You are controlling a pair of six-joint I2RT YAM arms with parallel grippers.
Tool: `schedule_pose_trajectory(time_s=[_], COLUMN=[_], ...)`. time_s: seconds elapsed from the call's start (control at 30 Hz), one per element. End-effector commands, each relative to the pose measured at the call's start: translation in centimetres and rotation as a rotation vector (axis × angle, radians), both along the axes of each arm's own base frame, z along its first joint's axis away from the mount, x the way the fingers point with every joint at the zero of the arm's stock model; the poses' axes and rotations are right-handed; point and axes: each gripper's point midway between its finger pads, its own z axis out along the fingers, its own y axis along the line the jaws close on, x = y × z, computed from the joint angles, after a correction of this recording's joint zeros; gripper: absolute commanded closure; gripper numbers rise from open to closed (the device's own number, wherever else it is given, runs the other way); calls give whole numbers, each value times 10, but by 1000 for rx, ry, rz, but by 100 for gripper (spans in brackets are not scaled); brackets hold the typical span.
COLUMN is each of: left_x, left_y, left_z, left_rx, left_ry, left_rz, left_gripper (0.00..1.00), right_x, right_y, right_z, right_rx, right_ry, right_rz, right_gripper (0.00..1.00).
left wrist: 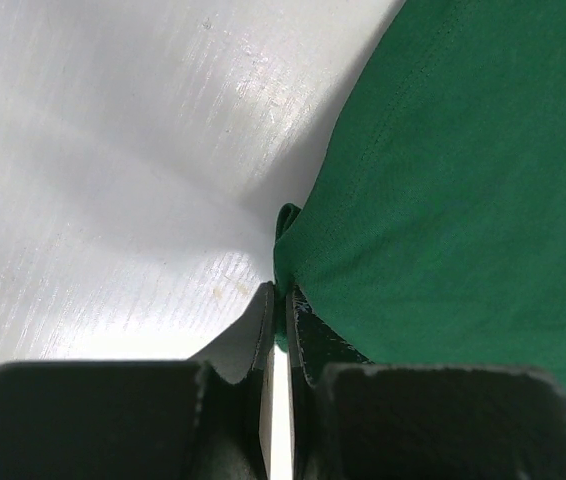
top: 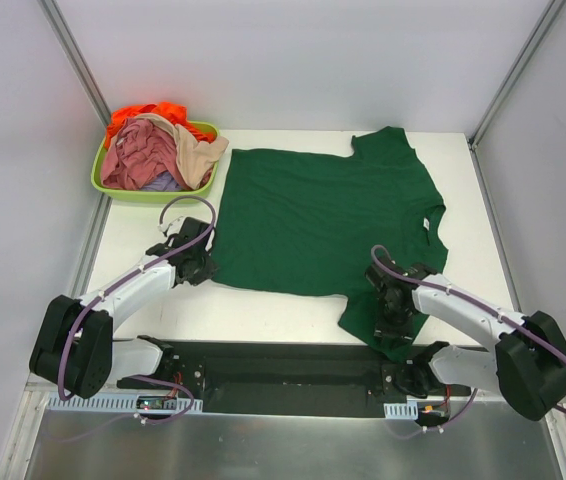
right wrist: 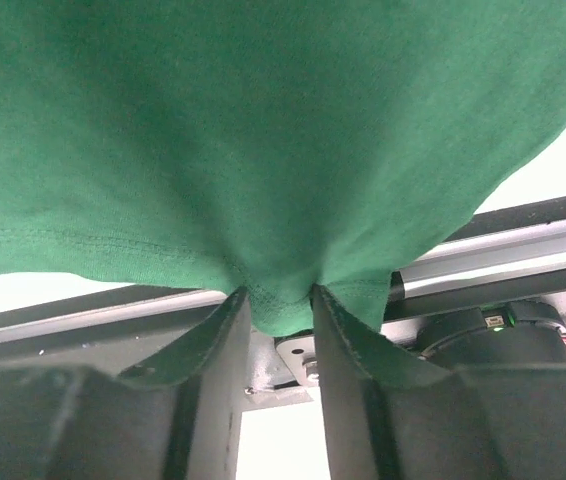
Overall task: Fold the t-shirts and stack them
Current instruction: Grap the side of the flattened tshirt closest away from the robot with both arms
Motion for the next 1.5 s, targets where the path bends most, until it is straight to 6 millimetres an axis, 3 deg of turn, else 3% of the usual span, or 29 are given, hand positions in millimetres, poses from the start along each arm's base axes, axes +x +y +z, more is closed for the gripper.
schedule_pose_trajectory(time_s=[0.0, 0.3, 0.6, 1.13, 1.33, 1.47], left_x=[-5, -4, -4, 12, -16, -37], left_y=[9, 10, 11, 5, 22, 29], left_z=[-2, 0, 3, 34, 36, 31], left_rx=[24, 28, 25, -12, 7, 10], left_ry=[9, -3, -16, -105, -90, -55], left_rz=[26, 24, 24, 34, 95, 108], left_gripper=[100, 100, 100, 100, 100, 100], right_x=[2, 12, 14, 54, 25, 3], right_y=[-8, -15, -18, -33, -15, -27], right_z=[1, 13, 35, 76, 85, 98], right_rx=[-51, -99, -112, -190, -40, -59], right_ry=[-13, -58, -49, -147, -6, 53], right_rz=[-13, -11, 65, 115, 225, 236], right_gripper=[71, 99, 97, 99, 99, 99])
